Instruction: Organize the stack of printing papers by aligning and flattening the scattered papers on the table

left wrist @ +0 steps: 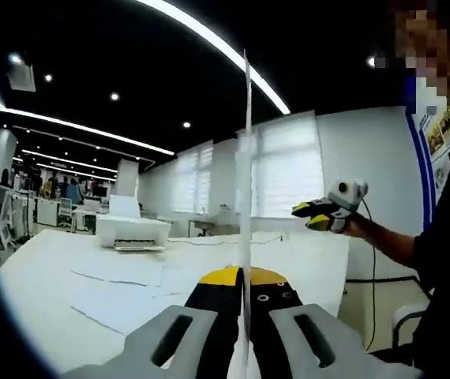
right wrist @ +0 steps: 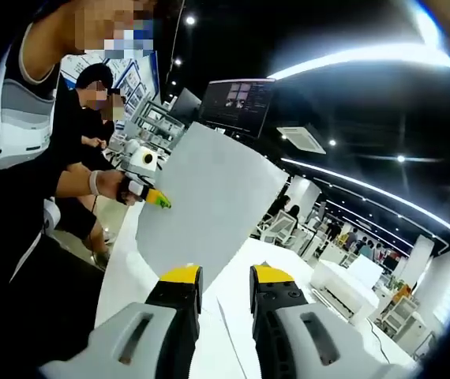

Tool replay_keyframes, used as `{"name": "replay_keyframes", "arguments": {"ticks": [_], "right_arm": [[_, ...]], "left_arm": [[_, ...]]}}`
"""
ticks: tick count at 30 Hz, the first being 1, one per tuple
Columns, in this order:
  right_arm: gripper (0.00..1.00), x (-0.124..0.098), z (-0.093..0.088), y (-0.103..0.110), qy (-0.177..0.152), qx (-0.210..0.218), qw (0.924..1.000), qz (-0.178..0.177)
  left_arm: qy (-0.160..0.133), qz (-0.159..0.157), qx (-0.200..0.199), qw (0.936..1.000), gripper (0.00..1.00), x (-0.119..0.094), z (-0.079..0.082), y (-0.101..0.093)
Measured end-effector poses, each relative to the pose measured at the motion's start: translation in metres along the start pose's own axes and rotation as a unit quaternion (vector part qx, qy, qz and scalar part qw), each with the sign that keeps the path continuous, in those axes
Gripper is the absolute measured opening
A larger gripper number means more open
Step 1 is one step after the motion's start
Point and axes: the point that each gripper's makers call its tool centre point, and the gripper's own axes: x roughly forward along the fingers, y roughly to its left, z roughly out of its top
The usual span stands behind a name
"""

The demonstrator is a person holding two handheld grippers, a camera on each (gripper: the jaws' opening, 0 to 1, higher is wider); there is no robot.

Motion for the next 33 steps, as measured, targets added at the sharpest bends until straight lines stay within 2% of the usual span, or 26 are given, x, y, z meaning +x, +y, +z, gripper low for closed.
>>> {"name": "replay_keyframes", "arguments": {"ticks": [3,5,8,16,21,26,28,33], "right_arm": [[0.20,0.001,0.000,-0.001,0.000,0.000,1.0000,-0.001],[0.20,0.003,0.000,-0.001,0.000,0.001,1.0000,0.000],[0.20,0.004,-0.001,0.000,0.000,0.001,1.0000,0.001],[0.20,0.015,-0.007,0.002,-0.007,0.011,0.9999,0.004],[0.20,0.027,-0.018,-0.002,-0.005,0.021,0.9998,-0.003],[0.20,0.042,-0.037,-0.012,0.000,0.036,0.9993,-0.012],[0.20,0.051,-0.051,-0.018,0.009,0.048,0.9987,-0.015],[0.20,0.065,-0.072,-0.030,0.026,0.045,0.9983,-0.027]], "left_arm": [[-0.026,-0.013,-0.040,0.9988,0.06,-0.002,0.011,-0.001],[-0.029,-0.012,-0.040,0.9987,0.06,-0.003,0.014,0.001],[-0.035,-0.009,-0.062,0.9974,0.06,-0.003,0.014,0.005],[-0.016,0.035,-0.085,0.9956,0.06,-0.012,-0.014,0.031],[-0.005,0.059,-0.085,0.9946,0.06,-0.019,-0.029,0.046],[0.003,0.073,-0.088,0.9934,0.06,-0.023,-0.040,0.055],[0.007,0.080,-0.088,0.9929,0.06,-0.025,-0.045,0.062],[0.008,0.098,-0.114,0.9886,0.06,-0.034,-0.055,0.076]]}}
